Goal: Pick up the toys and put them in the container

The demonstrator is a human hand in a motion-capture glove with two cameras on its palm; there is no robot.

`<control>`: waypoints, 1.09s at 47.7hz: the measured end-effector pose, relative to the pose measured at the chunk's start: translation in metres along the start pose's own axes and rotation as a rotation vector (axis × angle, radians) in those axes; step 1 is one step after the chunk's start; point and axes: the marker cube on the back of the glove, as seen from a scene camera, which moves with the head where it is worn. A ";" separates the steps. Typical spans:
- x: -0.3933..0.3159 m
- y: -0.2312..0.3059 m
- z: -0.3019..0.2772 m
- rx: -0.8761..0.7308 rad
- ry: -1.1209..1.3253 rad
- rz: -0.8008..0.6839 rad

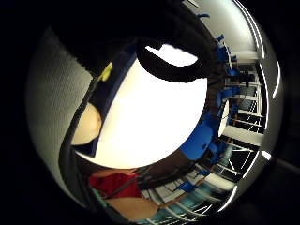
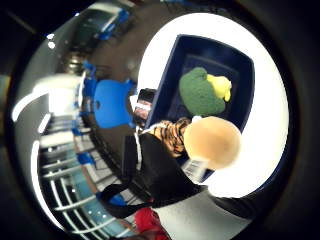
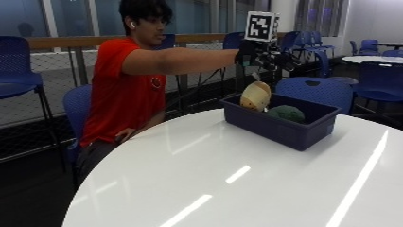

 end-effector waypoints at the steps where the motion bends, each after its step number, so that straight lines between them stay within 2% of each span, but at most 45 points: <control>1: 0.003 0.002 0.001 0.005 -0.001 -0.006; 17: 0.074 0.041 0.040 0.021 -0.063 0.086; 31: 0.152 0.103 0.123 -0.013 -0.114 0.221; 41: 0.183 0.145 0.165 -0.027 -0.105 0.281; 52: 0.202 0.166 0.183 -0.040 -0.134 0.298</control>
